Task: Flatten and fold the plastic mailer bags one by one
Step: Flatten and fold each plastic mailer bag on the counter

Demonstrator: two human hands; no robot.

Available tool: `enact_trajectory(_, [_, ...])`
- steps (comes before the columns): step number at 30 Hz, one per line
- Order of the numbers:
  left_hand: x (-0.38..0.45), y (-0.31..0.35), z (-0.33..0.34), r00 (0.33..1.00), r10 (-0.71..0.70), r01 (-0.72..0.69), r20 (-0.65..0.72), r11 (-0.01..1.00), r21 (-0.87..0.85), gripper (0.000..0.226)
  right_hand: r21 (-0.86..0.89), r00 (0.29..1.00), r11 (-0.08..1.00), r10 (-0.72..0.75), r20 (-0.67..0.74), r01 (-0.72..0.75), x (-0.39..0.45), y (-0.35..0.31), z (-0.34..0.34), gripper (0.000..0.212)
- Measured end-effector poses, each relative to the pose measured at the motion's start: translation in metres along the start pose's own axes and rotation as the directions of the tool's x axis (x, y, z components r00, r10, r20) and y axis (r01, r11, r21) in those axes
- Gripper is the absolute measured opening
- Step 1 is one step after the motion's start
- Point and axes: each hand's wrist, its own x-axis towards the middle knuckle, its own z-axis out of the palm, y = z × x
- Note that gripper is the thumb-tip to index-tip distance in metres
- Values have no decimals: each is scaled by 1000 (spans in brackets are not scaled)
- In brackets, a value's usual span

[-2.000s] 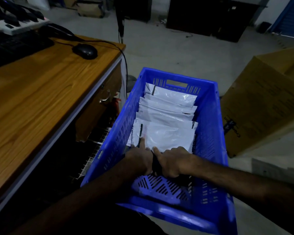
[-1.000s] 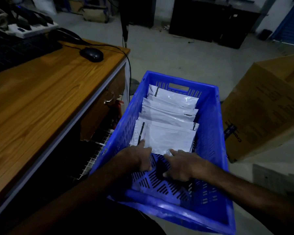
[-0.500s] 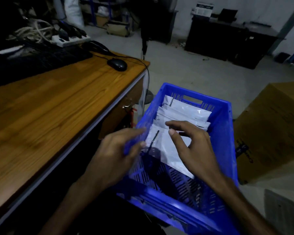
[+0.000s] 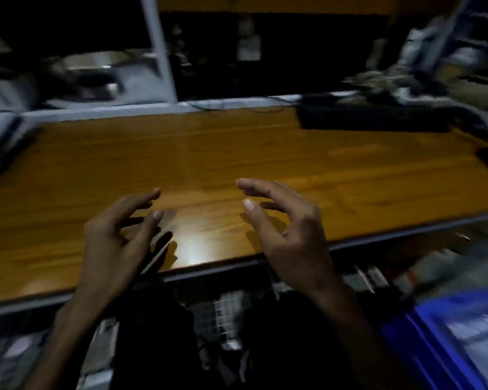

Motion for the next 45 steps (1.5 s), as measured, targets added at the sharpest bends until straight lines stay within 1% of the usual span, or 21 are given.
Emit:
enact_trajectory(2, [-4, -23, -31, 994, -34, 40, -104, 998, 55, 32, 101, 995, 994, -44, 88, 35, 18, -4, 46, 26])
enact_trajectory(5, [-2, -50, -66, 973, -43, 77, -228, 986, 144, 28, 177, 975, 982, -95, 198, 60, 42, -10, 110, 26])
enact_trajectory(8, [10, -79, -90, 959, -36, 109, -282, 962, 250, 27, 199, 937, 978, -130, 325, 67, 66, -13, 166, 27])
enact_trajectory(11, [29, -106, -109, 946, -63, 185, -318, 911, 368, 34, 180, 901, 976, -183, 394, 120, 95, -8, 215, 28])
enact_trajectory(13, [44, -122, -119, 938, -47, 226, -343, 834, 503, 33, 165, 894, 975, -201, 400, 146, 113, -1, 241, 28])
enact_trajectory(15, [60, -138, -131, 941, -17, 249, -339, 713, 656, 37, 154, 894, 975, -209, 395, 160, 128, 7, 263, 28])
enact_trajectory(17, [76, -155, -146, 940, -2, 269, -342, 623, 735, 39, 133, 893, 976, -214, 397, 175, 138, 17, 284, 29])
enact_trajectory(19, [90, -171, -161, 929, -4, 308, -371, 565, 765, 41, 115, 887, 973, -231, 400, 201, 148, 27, 302, 30])
enact_trajectory(21, [100, -183, -172, 915, -12, 354, -404, 504, 787, 47, 104, 882, 968, -252, 398, 230, 157, 34, 319, 31])
enact_trajectory(24, [113, -194, -180, 913, -32, 381, -407, 422, 823, 55, 97, 879, 961, -277, 388, 260, 170, 36, 341, 31])
enact_trajectory(28, [127, -200, -185, 914, -63, 395, -401, 365, 843, 48, 68, 869, 951, -305, 390, 303, 187, 33, 372, 32])
enact_trajectory(32, [133, -205, -186, 910, -78, 408, -408, 348, 844, 41, -24, 841, 925, -333, 427, 379, 214, 26, 408, 37])
enact_trajectory(35, [133, -208, -186, 903, -58, 413, -425, 379, 828, 41, -116, 800, 875, -367, 475, 471, 237, 18, 438, 44])
enact_trajectory(37, [133, -209, -187, 900, -45, 413, -434, 412, 812, 40, -164, 762, 823, -402, 507, 543, 252, 11, 456, 47])
enact_trajectory(41, [132, -210, -188, 893, -26, 409, -450, 466, 785, 41, -215, 664, 710, -444, 602, 670, 274, 1, 482, 54])
enact_trajectory(43, [132, -212, -190, 894, -23, 400, -448, 491, 774, 42, -243, 652, 675, -456, 606, 697, 278, -1, 490, 53])
enact_trajectory(45, [131, -213, -191, 894, 4, 383, -448, 512, 769, 43, -276, 665, 648, -487, 566, 710, 282, -1, 495, 44])
